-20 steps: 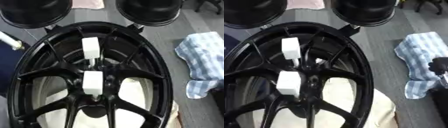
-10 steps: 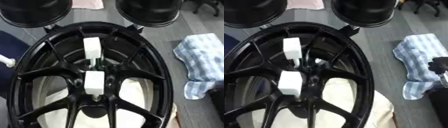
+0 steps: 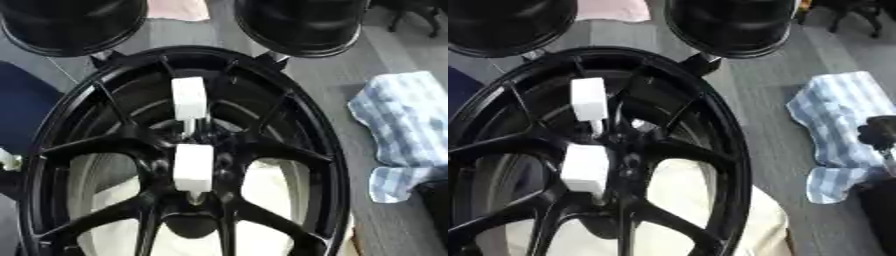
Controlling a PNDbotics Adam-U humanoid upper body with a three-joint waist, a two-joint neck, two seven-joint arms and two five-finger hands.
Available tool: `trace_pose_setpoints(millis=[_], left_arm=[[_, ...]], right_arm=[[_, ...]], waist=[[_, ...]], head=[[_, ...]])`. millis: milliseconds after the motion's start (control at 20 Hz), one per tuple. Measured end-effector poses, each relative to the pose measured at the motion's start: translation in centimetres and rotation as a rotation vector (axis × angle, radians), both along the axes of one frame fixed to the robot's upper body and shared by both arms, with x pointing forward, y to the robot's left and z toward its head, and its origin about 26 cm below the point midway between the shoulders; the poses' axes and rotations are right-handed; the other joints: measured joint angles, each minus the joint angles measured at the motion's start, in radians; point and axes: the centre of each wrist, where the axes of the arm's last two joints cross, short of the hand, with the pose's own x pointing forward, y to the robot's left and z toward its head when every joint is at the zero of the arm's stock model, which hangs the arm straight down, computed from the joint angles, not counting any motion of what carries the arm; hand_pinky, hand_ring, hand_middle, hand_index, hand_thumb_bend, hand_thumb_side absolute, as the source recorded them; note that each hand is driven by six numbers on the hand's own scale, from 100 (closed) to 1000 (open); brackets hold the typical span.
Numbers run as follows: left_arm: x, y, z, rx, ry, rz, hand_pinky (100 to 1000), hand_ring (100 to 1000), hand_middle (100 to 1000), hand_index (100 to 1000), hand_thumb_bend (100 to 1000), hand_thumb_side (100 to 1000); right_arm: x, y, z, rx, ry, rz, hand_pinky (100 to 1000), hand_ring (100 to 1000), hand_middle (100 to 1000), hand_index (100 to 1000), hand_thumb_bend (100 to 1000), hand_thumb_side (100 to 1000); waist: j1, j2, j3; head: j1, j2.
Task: Pull the pin out of the wheel hub.
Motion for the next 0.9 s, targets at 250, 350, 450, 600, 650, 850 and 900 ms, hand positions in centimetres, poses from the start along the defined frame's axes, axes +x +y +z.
trace_pose_setpoints(millis=[250, 350, 450, 600, 650, 850, 900], left_arm=[[0.1, 0.4, -1.1, -0.035, -0.003, 0.084, 923, 857, 859, 927, 463, 789], [0.0, 0.4, -1.2, -0.048, -0.017, 0.111, 903, 824, 817, 900, 362, 812], [0.0, 0.3, -1.4, -0.068, -0.041, 0.13, 880, 775, 758, 841, 238, 796], [-0.3, -0.6, -1.4, -0.131, -0.123, 0.095, 858, 710, 689, 787, 100, 783], [-0.3, -0.9, -1.4, -0.164, -0.157, 0.064, 853, 693, 672, 781, 100, 798], [0.2, -2.5, -2.1, -0.324, -0.281, -0.102, 840, 640, 619, 757, 100, 804], [0.4, -2.9, -2.2, -0.372, -0.315, -0.146, 839, 637, 616, 754, 100, 783]], right_arm=[[0.0, 0.0, 0.0, 0.001, -0.003, -0.001, 734, 698, 642, 538, 374, 378], [0.0, 0.0, 0.0, 0.005, -0.003, 0.0, 734, 698, 643, 538, 373, 378], [0.0, 0.0, -0.1, 0.007, -0.004, 0.0, 734, 698, 643, 538, 373, 378], [0.1, 0.1, 0.0, 0.006, -0.008, 0.003, 735, 698, 643, 538, 371, 377], [0.1, 0.1, 0.0, 0.007, -0.01, 0.003, 735, 698, 643, 538, 371, 377], [0.1, 0.1, 0.1, 0.011, -0.012, 0.008, 735, 698, 644, 538, 369, 377], [0.1, 0.1, 0.1, 0.013, -0.013, 0.009, 735, 698, 644, 538, 368, 378]], waist=[[-0.005, 0.0, 0.002], [-0.005, 0.0, 0.003], [-0.005, 0.0, 0.007], [-0.006, 0.0, 0.008], [-0.006, 0.0, 0.008], [-0.01, 0.0, 0.007], [-0.011, 0.0, 0.008]], head=[[0.004, -0.001], [0.004, -0.001], [0.005, -0.001], [0.005, -0.001], [0.007, -0.001], [0.01, -0.001], [0.011, -0.001]])
